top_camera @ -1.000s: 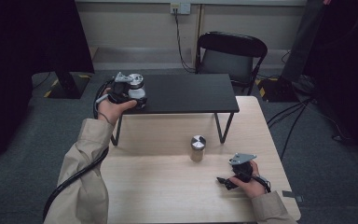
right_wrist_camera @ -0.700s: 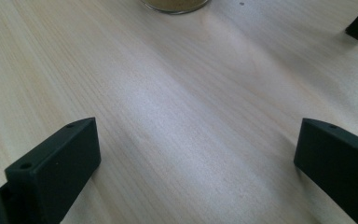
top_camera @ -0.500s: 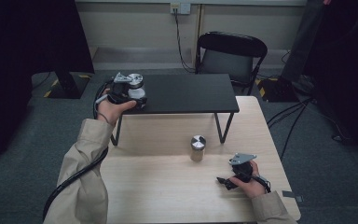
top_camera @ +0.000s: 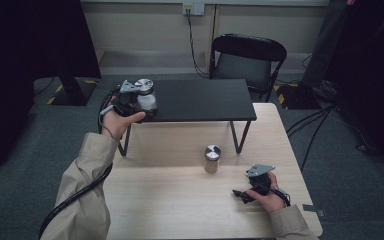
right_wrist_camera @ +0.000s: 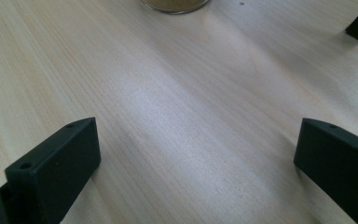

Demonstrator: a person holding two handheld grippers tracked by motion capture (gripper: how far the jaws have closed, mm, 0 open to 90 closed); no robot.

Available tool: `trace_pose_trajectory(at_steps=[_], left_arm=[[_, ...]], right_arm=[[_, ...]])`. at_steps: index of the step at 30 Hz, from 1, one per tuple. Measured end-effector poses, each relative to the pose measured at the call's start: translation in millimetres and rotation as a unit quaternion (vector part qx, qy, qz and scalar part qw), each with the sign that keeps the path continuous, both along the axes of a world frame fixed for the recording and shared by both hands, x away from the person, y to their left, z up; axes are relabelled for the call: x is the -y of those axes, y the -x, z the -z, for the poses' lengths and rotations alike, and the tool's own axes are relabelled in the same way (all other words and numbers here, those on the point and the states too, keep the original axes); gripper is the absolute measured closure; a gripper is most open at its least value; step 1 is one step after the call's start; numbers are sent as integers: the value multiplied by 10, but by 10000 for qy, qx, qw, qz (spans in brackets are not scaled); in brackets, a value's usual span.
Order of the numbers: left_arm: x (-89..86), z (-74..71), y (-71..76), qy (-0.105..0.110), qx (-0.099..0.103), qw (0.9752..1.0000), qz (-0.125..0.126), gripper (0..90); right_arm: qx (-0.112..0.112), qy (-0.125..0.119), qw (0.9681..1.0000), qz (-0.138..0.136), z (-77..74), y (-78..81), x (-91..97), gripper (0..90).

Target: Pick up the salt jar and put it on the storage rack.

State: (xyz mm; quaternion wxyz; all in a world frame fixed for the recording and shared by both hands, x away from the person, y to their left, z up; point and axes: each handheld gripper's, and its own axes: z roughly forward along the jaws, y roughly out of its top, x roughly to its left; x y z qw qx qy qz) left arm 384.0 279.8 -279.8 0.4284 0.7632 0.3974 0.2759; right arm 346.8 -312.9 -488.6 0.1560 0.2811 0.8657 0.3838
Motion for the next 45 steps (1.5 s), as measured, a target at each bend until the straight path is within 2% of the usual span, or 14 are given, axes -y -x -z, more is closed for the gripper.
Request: trace_pose_trajectory(at_steps=[6, 14, 22, 29, 45], left_arm=[[-1, 34, 156, -153, 72, 9998, 67, 9], [-111, 164, 334, -77, 154, 9998, 141, 9], [-172, 303, 492, -34, 106, 9994, 313, 8], [-216, 523, 632, -24, 44, 9988, 478, 8], [-287, 839, 794, -28, -195, 9975, 685, 8]], right_arm=[[-8, 1, 10000, 2, -2, 0, 0, 0], [-10, 1, 10000, 3, -2, 0, -1, 0], [-8, 1, 10000, 3, -2, 0, -1, 0], [-7, 0, 10000, 11, -1, 3, -2, 0], [-8, -1, 10000, 14, -1, 4, -2, 0]])
